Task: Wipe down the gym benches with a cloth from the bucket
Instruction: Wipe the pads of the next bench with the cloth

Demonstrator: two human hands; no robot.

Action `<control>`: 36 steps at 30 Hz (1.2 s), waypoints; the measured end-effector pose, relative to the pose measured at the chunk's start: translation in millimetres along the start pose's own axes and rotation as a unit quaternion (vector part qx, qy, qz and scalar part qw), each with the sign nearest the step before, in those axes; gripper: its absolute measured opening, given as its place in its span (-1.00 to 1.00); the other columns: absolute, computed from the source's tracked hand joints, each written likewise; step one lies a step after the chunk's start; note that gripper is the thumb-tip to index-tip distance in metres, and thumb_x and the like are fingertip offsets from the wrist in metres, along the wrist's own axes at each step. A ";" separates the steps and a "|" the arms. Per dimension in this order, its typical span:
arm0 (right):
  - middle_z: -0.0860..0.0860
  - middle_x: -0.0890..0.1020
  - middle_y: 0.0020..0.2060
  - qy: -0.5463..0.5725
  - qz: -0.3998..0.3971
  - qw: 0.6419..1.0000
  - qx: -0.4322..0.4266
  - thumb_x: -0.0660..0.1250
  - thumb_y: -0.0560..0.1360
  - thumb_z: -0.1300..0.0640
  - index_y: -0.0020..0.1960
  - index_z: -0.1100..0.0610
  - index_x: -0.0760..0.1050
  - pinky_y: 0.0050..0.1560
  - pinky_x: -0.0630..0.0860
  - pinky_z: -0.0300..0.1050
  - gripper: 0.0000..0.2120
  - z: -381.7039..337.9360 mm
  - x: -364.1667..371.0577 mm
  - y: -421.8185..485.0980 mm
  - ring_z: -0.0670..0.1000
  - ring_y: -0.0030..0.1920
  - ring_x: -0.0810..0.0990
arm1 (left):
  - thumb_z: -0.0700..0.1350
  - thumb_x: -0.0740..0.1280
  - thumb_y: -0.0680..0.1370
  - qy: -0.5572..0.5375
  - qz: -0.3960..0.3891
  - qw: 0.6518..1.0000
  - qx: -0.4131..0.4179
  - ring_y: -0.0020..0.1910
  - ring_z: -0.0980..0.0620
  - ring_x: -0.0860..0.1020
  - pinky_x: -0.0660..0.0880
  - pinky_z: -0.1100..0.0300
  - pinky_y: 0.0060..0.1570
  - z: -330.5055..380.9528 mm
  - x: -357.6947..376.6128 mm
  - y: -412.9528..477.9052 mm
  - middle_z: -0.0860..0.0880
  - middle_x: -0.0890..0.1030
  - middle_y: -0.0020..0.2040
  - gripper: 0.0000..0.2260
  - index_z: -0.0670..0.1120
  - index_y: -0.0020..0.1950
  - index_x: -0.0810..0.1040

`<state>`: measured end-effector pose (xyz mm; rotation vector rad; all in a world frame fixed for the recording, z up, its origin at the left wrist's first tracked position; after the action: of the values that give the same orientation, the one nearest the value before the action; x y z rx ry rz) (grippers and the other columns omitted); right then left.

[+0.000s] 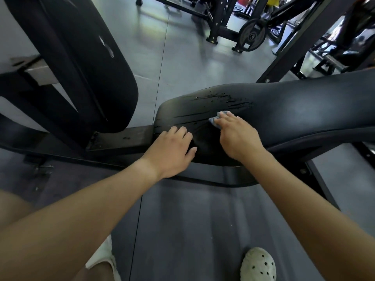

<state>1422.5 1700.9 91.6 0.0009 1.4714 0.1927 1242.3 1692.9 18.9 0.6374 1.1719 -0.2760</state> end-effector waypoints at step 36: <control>0.11 0.48 0.44 0.026 0.271 0.961 0.041 0.19 0.54 0.38 0.37 0.17 0.49 0.59 0.11 0.10 -0.58 83.3 -13.2 -116.0 0.14 0.49 0.39 | -0.05 0.23 0.62 -0.047 0.057 0.995 0.061 -0.04 0.01 0.50 0.53 0.01 -0.03 95.3 -25.4 7.9 0.04 0.55 0.02 -0.85 -0.05 0.10 0.54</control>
<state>1518.6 1594.7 99.4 0.4729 1.5046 0.5798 1309.8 1639.3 67.6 0.7874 1.0308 -0.2800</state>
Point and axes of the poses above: each hand's wrist, its own y-axis towards the middle knuckle, its own x-axis out of the palm, z = x × y, the point moved 4 cm from there along y, towards the middle knuckle
